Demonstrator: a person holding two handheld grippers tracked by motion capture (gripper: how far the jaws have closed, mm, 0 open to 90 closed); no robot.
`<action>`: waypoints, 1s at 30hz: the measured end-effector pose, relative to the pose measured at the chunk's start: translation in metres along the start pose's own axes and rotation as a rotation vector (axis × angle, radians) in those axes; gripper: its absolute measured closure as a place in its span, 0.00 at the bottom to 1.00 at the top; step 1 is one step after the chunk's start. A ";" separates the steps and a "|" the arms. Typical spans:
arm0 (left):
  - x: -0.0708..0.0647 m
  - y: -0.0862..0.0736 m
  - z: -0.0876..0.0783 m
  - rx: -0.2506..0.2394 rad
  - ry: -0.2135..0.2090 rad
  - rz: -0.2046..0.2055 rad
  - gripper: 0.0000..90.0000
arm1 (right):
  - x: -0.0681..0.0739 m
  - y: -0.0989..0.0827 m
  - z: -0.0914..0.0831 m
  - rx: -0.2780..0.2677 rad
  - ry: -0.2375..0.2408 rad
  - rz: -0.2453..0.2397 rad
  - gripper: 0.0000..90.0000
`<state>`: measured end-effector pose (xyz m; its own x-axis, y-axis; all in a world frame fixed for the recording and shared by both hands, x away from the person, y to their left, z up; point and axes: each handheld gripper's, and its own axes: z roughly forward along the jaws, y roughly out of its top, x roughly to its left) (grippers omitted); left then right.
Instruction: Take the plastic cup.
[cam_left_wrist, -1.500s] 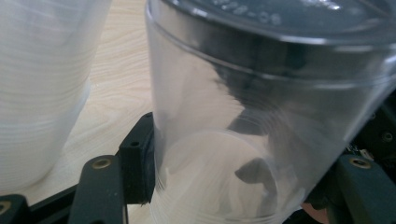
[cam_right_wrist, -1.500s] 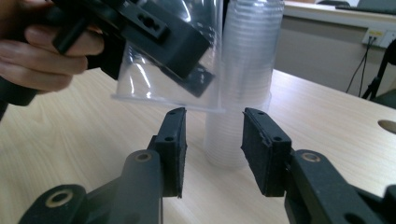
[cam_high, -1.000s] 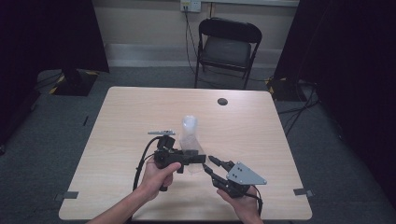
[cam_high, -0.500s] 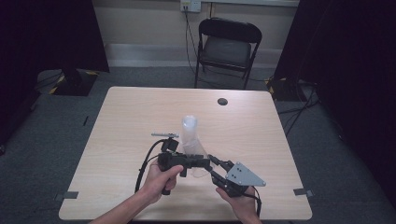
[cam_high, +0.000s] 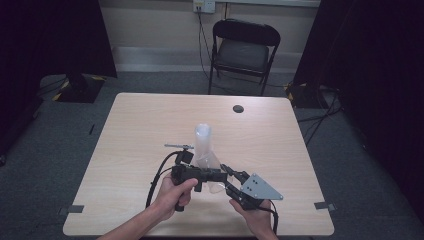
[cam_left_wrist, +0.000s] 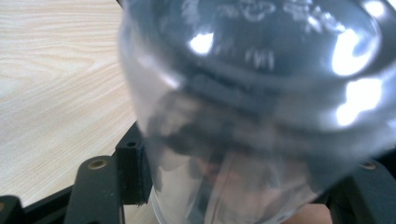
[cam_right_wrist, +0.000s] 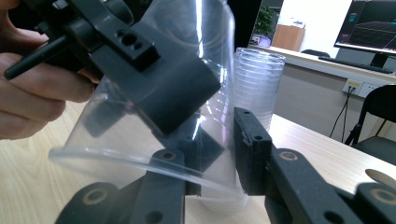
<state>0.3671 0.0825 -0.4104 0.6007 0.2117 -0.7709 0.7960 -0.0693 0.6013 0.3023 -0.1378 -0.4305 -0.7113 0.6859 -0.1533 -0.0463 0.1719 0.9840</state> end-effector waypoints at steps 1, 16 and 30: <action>0.001 0.000 0.000 0.007 -0.002 0.009 0.38 | 0.000 0.000 0.000 0.000 0.000 -0.001 0.85; -0.001 -0.001 0.001 0.002 -0.002 0.076 0.25 | -0.004 0.000 -0.004 -0.010 -0.029 0.002 0.95; 0.002 0.001 -0.005 0.003 0.055 0.139 0.24 | -0.017 -0.002 -0.008 0.029 -0.088 0.053 0.97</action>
<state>0.3683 0.0875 -0.4102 0.7006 0.2527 -0.6673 0.7054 -0.1044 0.7011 0.3087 -0.1551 -0.4291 -0.6482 0.7536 -0.1094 0.0110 0.1529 0.9882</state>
